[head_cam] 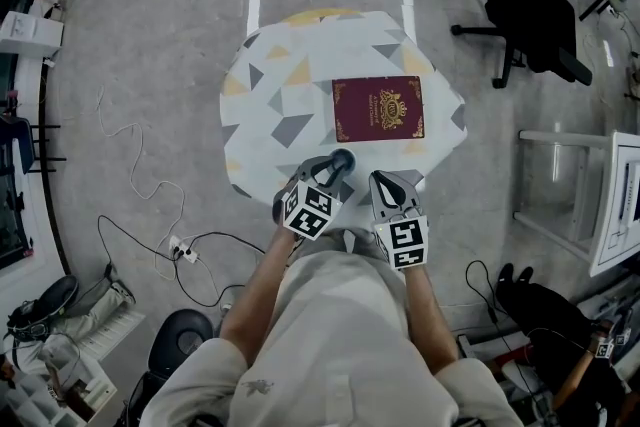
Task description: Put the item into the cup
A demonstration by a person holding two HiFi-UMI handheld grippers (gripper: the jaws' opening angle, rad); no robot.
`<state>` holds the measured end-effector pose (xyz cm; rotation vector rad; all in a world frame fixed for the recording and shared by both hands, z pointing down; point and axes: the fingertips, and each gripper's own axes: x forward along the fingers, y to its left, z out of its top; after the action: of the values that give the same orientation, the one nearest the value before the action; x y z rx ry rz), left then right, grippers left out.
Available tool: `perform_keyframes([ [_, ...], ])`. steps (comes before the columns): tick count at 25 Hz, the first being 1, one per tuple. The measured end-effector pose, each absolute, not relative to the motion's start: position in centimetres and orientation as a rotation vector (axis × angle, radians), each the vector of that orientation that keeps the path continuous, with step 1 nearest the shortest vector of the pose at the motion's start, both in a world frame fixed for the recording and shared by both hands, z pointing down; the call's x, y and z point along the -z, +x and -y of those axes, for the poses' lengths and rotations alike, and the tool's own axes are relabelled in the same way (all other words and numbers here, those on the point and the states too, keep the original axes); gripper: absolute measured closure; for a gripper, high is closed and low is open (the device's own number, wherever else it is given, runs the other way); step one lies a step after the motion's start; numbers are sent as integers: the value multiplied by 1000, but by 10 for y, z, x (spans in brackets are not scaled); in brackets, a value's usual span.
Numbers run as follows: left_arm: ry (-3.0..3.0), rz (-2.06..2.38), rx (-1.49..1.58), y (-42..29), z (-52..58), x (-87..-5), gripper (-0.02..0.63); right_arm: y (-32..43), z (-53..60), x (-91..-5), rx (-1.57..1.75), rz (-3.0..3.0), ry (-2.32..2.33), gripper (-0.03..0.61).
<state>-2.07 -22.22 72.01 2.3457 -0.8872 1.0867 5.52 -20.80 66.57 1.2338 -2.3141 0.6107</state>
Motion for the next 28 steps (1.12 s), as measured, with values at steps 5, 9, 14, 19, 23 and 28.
perform_keyframes([
  [5, 2365, 920, -1037, -24, 225, -704, 518, 54, 210, -660, -592, 2325, 1238, 560],
  [9, 2380, 961, -977, -28, 229, -686, 519, 54, 212, -654, -566, 2334, 1232, 560],
  [14, 2433, 1028, -865, -31, 239, -654, 529, 55, 221, -640, -518, 2353, 1241, 560],
  [19, 2511, 1093, -723, -32, 249, -612, 554, 56, 232, -613, -451, 2383, 1275, 560],
  [23, 2567, 1136, -629, -32, 255, -581, 568, 56, 239, -589, -401, 2415, 1304, 560],
  [28, 2630, 1191, -522, -34, 260, -544, 583, 56, 245, -548, -327, 2479, 1373, 561],
])
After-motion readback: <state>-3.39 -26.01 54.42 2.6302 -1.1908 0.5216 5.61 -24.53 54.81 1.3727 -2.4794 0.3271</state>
